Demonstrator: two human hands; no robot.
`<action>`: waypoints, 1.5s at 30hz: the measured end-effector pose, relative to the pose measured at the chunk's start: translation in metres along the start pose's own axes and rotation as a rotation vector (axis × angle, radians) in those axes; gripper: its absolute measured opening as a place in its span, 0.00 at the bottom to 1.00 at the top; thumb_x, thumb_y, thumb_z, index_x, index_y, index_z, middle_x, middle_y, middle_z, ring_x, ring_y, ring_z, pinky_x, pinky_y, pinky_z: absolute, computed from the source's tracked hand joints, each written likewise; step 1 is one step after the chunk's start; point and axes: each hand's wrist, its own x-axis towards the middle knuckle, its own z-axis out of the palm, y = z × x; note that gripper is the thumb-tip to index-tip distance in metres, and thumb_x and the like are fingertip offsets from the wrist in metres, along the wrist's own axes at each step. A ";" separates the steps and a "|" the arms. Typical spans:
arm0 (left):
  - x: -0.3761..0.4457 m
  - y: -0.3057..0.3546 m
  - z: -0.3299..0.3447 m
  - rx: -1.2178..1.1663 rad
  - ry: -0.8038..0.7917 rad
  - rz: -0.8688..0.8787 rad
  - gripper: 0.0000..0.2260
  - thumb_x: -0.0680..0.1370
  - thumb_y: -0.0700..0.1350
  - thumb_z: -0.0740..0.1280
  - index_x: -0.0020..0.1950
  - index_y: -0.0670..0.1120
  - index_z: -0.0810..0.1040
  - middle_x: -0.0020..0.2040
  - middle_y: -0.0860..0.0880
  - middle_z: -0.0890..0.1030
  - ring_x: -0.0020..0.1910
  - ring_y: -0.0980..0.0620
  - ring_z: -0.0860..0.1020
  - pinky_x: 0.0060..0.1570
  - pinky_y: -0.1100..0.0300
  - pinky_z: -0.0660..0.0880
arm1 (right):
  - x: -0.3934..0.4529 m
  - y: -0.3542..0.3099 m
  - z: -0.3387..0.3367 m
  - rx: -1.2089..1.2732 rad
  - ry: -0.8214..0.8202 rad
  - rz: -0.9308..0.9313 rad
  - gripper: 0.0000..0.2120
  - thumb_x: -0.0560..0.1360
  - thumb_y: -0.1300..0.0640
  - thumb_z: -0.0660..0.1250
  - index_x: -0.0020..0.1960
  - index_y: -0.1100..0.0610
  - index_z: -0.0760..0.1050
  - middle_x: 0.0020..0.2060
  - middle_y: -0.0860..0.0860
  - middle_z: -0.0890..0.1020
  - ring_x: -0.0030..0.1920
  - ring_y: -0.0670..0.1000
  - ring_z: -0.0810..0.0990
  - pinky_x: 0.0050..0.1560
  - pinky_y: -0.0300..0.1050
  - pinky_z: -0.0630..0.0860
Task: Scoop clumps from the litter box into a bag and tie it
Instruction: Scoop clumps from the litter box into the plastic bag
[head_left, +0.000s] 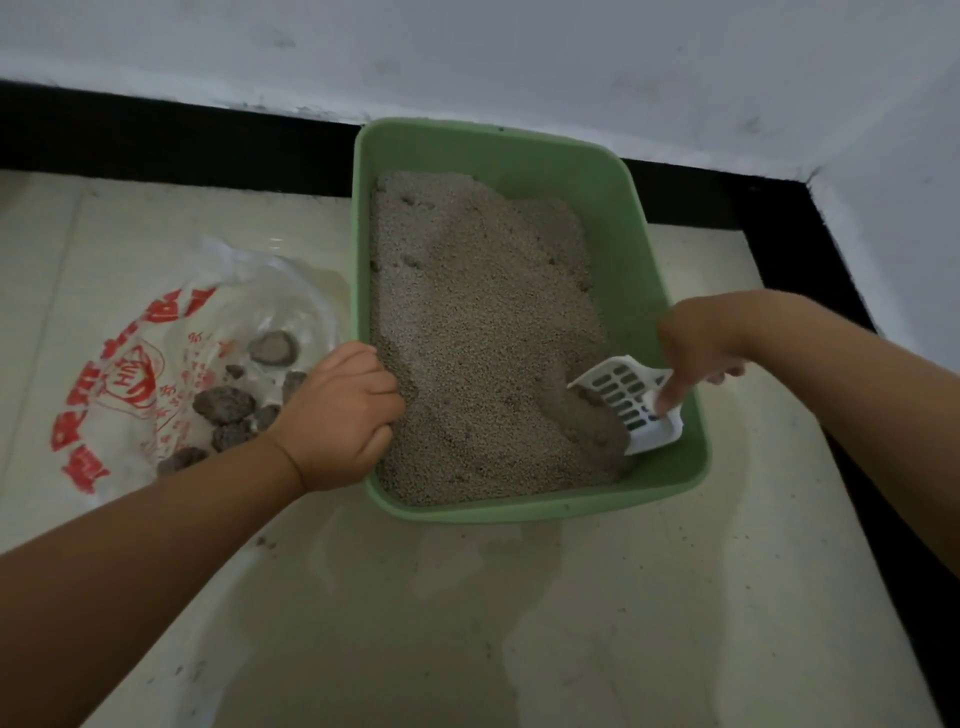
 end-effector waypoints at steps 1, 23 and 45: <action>-0.001 0.000 0.000 -0.002 0.004 -0.001 0.12 0.67 0.42 0.55 0.27 0.41 0.73 0.26 0.44 0.71 0.35 0.47 0.62 0.51 0.55 0.64 | 0.000 0.004 0.003 0.025 0.000 -0.011 0.23 0.65 0.39 0.71 0.28 0.58 0.71 0.20 0.49 0.73 0.22 0.48 0.71 0.28 0.38 0.69; -0.002 0.001 0.001 -0.030 0.004 -0.028 0.12 0.67 0.42 0.54 0.26 0.40 0.72 0.26 0.43 0.70 0.35 0.48 0.62 0.51 0.55 0.64 | 0.010 -0.020 0.082 1.029 0.175 -0.304 0.20 0.69 0.50 0.72 0.34 0.69 0.79 0.20 0.51 0.72 0.20 0.46 0.67 0.23 0.32 0.63; -0.026 0.028 -0.004 -0.067 0.066 -0.173 0.13 0.69 0.39 0.54 0.31 0.35 0.75 0.35 0.39 0.77 0.47 0.45 0.69 0.54 0.53 0.66 | -0.003 -0.070 0.066 1.187 0.628 -0.178 0.16 0.68 0.55 0.74 0.29 0.58 0.70 0.25 0.51 0.70 0.27 0.44 0.65 0.25 0.32 0.61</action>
